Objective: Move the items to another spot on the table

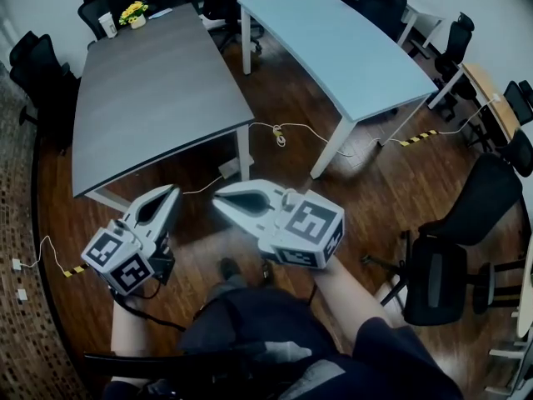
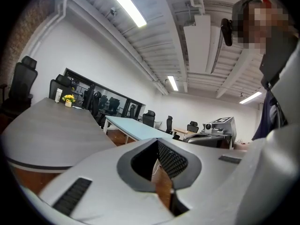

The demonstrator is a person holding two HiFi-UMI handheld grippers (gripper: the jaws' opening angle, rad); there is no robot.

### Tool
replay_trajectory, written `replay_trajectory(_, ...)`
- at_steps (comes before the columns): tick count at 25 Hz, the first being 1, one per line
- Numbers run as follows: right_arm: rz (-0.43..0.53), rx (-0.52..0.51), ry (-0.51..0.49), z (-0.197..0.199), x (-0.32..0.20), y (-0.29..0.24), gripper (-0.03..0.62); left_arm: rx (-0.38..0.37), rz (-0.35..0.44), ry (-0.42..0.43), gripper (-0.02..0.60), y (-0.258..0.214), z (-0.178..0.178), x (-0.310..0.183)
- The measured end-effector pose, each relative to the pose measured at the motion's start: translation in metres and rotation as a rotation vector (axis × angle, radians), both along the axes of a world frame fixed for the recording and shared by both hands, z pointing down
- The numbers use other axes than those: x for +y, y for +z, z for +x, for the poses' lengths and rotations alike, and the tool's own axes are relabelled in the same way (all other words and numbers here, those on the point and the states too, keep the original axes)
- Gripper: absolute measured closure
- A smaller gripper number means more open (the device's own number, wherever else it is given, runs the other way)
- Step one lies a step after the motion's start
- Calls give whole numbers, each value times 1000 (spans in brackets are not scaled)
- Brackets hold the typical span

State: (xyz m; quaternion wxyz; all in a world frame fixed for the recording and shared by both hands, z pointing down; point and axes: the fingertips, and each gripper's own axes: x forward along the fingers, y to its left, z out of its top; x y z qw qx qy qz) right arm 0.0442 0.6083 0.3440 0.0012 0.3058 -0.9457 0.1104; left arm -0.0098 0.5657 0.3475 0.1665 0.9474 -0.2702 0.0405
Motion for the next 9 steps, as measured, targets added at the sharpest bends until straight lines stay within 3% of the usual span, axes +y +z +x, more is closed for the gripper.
replay_trajectory(9, -25, -31, -125, 4, 45, 4, 612, -49, 16, -87, 577, -7, 2, 48)
